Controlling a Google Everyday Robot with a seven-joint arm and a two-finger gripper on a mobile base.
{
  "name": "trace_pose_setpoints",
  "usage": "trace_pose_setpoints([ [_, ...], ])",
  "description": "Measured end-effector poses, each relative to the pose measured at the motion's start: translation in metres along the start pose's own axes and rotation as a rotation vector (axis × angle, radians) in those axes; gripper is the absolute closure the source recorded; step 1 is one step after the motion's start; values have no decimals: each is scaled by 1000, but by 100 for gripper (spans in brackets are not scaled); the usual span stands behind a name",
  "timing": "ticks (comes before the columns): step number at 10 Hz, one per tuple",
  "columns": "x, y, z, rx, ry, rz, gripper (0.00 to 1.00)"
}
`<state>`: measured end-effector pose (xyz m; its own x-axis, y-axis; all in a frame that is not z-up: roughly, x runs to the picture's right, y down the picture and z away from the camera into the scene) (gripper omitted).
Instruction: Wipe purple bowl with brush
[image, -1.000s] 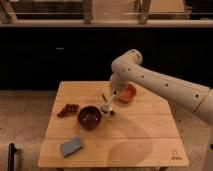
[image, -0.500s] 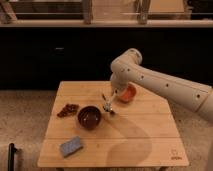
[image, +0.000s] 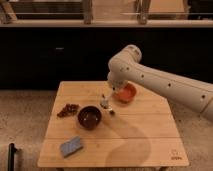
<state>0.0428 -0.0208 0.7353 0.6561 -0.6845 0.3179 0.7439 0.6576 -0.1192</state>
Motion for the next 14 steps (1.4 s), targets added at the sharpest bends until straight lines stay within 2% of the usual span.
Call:
trace_pose_setpoints([
  [3, -22, -21, -11, 37, -17, -78, 100],
  [7, -47, -34, -15, 67, -76, -155, 100],
  [11, -69, -34, -2, 51, -127, -185, 100],
  [14, -80, -20, 25, 4, -154, -173, 100],
])
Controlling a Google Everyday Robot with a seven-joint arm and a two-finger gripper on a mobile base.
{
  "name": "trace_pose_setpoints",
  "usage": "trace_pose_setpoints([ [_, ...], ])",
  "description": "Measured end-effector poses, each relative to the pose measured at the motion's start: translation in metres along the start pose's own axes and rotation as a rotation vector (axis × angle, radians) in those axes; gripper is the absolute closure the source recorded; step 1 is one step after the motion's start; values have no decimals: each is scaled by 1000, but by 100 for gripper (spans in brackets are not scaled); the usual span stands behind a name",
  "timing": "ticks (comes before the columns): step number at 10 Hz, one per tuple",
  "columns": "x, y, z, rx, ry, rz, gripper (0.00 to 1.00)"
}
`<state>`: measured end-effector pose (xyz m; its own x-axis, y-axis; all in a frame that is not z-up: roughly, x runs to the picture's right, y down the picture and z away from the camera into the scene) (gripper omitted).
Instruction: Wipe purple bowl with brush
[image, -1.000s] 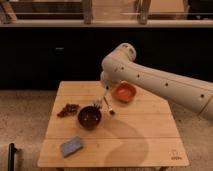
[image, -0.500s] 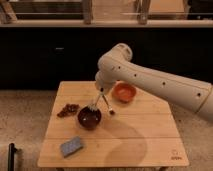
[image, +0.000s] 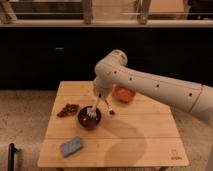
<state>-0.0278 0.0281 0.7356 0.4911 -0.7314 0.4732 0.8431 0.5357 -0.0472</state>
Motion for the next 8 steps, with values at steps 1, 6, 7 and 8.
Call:
trace_pose_setpoints([
  [1, 0, 5, 6, -15, -8, 8, 100],
  [6, 4, 14, 21, -51, -39, 40, 100],
  [7, 7, 13, 22, -54, -42, 40, 100],
  [8, 9, 9, 25, -57, -44, 34, 100],
])
